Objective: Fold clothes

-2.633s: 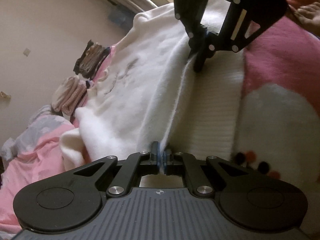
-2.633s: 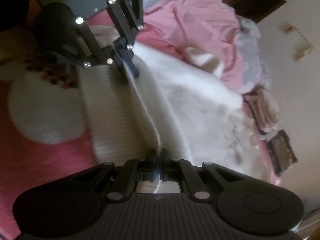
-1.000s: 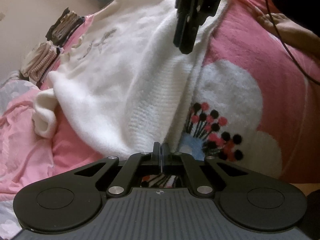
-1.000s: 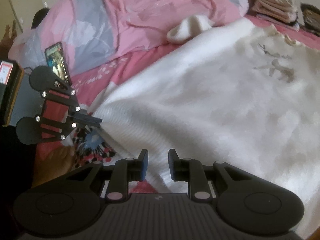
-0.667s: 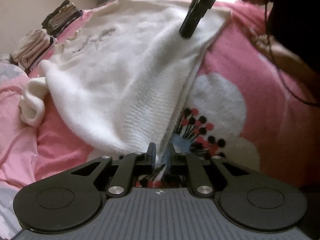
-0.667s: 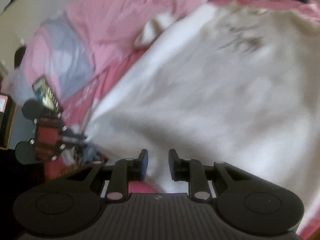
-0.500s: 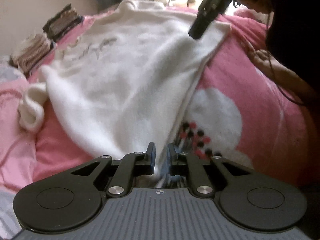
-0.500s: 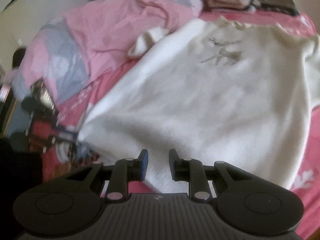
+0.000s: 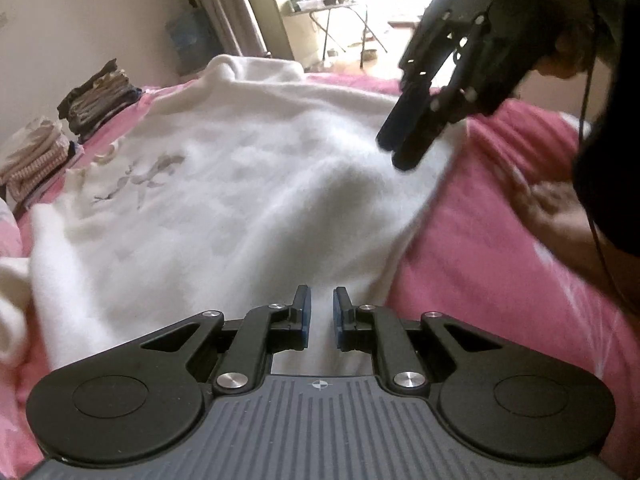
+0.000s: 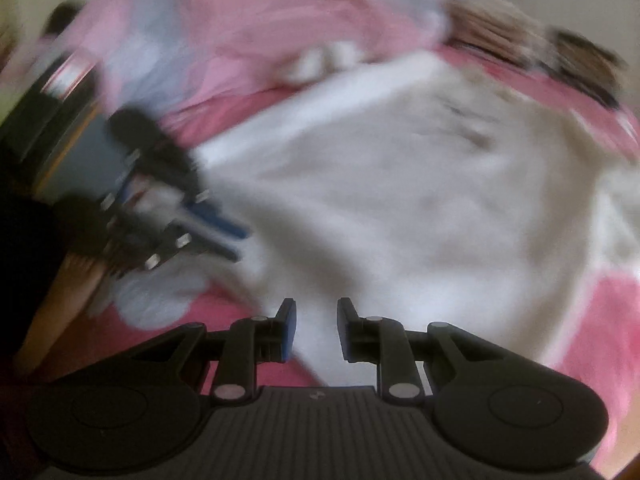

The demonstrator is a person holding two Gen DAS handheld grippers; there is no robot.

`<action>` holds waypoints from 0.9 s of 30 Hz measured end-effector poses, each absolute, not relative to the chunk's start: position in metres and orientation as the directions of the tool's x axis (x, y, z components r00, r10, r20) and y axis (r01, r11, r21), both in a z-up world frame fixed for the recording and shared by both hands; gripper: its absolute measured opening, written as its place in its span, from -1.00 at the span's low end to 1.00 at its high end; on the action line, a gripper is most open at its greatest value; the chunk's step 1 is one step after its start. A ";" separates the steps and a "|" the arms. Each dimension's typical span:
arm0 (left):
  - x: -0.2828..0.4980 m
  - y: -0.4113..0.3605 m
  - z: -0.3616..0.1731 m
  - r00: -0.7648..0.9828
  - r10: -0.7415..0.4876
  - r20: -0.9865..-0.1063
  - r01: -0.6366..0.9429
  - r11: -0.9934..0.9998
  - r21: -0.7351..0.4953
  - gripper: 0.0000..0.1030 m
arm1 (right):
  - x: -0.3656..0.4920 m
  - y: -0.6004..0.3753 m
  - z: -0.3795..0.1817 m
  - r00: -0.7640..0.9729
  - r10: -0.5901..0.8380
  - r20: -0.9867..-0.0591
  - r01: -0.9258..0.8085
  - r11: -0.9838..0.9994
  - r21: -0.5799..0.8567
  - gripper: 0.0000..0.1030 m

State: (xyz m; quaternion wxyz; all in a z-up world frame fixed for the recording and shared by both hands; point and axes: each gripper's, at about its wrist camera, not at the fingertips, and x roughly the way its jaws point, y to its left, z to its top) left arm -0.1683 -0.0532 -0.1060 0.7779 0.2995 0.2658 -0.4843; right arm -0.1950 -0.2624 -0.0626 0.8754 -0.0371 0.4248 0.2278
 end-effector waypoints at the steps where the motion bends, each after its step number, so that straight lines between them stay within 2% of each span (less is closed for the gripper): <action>1: -0.167 -0.056 -0.105 0.385 -0.604 -0.697 0.911 0.369 0.184 -0.78 | -0.195 -0.278 -0.064 0.543 0.354 -0.761 -0.369 0.915 0.162 -0.53; 3: -0.164 -0.061 -0.104 0.378 -0.624 -0.684 0.906 0.400 0.135 -0.78 | -0.198 -0.305 -0.066 0.555 0.329 -0.764 -0.247 0.942 0.226 -0.53; 7: -0.164 -0.073 -0.104 0.356 -0.659 -0.662 0.911 0.403 0.088 -0.78 | -0.208 -0.330 -0.067 0.579 0.319 -0.750 -0.134 0.945 0.298 -0.53; 13: -0.166 -0.091 -0.106 0.322 -0.705 -0.632 0.920 0.392 0.031 -0.78 | -0.203 -0.334 -0.069 0.616 0.340 -0.711 -0.077 0.924 0.375 -0.54; 17: -0.169 -0.103 -0.119 0.311 -0.692 -0.651 0.923 0.382 0.035 -0.79 | -0.194 -0.319 -0.062 0.629 0.355 -0.692 -0.130 0.925 0.356 -0.56; 23: -0.166 -0.099 -0.124 0.310 -0.696 -0.647 0.903 0.430 -0.030 -0.79 | -0.171 -0.275 -0.058 0.635 0.296 -0.713 -0.277 0.950 0.147 -0.56; 25: -0.167 -0.100 -0.124 0.314 -0.697 -0.645 0.903 0.429 -0.025 -0.80 | -0.156 -0.262 -0.072 0.625 0.210 -0.752 -0.285 0.958 0.030 -0.59; 27: -0.166 -0.100 -0.124 0.311 -0.700 -0.643 0.902 0.430 -0.032 -0.80 | -0.143 -0.255 -0.100 0.645 -0.008 -0.764 -0.261 0.938 -0.230 -0.67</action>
